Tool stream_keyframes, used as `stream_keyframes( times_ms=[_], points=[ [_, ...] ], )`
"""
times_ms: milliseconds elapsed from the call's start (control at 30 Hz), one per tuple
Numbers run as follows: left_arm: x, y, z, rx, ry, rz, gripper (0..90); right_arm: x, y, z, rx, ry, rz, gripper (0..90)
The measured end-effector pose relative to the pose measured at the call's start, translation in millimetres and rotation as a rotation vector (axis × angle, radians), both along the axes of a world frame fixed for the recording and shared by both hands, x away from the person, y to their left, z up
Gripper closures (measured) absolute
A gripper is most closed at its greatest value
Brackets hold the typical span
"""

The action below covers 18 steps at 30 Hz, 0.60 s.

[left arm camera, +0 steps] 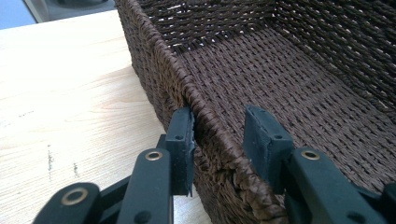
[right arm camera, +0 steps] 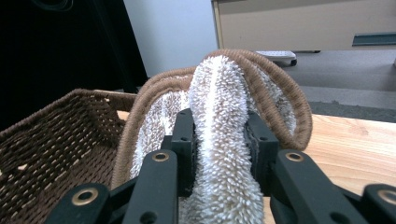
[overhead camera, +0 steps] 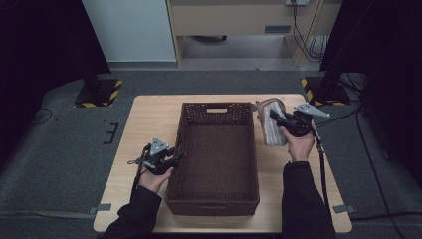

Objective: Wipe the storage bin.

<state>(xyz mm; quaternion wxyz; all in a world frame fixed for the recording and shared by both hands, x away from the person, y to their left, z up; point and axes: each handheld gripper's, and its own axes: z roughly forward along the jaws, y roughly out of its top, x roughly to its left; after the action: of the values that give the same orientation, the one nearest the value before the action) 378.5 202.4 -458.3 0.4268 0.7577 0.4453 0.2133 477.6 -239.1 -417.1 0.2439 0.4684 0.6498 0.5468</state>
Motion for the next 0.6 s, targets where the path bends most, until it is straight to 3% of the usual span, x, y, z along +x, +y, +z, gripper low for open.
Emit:
stream_keyframes(
  times_ms=[600],
  points=[
    [0.3,0.1,-0.2,0.003,-0.003,-0.007,62.0,36.9,20.4,-12.8,-0.040,0.015,-0.004,70.5]
  ],
)
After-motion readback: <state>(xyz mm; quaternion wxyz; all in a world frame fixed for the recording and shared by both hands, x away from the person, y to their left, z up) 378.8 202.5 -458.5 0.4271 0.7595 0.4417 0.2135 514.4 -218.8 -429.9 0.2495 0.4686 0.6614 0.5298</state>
